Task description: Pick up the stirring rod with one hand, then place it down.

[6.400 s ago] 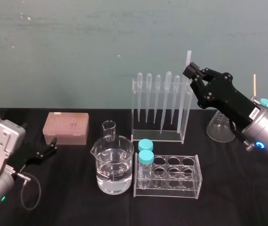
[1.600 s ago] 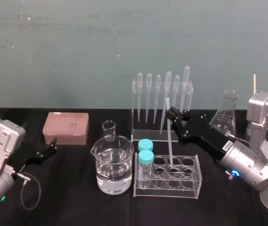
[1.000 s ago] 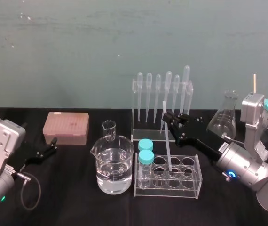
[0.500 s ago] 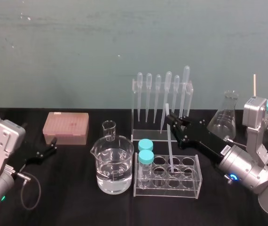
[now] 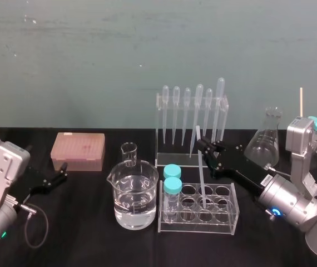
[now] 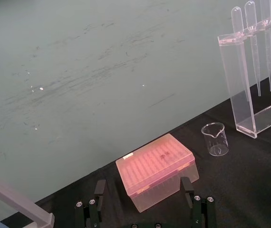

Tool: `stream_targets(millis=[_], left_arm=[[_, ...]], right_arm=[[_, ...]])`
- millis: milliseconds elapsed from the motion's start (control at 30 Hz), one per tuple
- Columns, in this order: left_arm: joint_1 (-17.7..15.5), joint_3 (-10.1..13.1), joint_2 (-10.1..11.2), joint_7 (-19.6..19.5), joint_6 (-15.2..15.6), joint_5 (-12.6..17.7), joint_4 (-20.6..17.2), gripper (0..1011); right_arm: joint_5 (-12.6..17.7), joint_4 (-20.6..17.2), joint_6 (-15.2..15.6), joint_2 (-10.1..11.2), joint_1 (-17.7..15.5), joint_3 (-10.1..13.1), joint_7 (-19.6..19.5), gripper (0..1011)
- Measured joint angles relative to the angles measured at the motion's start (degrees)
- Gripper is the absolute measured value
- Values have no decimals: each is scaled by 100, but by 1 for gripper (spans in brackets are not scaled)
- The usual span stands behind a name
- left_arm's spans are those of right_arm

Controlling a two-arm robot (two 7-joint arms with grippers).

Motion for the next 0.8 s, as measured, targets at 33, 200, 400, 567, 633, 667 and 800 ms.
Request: stream_targets(millis=[33, 200, 400, 567, 633, 667, 800], left_arm=[[0, 0, 0, 0, 0, 0, 0, 1000], [0, 0, 0, 0, 0, 0, 0, 1000], [0, 0, 0, 0, 0, 0, 0, 1000], [0, 0, 0, 0, 0, 0, 0, 1000], [0, 0, 0, 0, 0, 0, 0, 1000], [0, 0, 0, 0, 0, 0, 0, 1000], [0, 0, 0, 0, 0, 0, 0, 1000]], right_arm=[[0, -2, 10, 0, -4, -1, 0, 58], [2, -15, 59, -3, -15, -16, -2, 58], [-55, -30, 100, 5, -20, -42, -41, 57], [-51, -30, 100, 4, -20, -42, -40, 58], [-49, -30, 100, 4, -20, -41, -39, 58], [-47, -30, 100, 4, -20, -41, -39, 58], [-38, -30, 97, 4, -19, -39, -38, 110]])
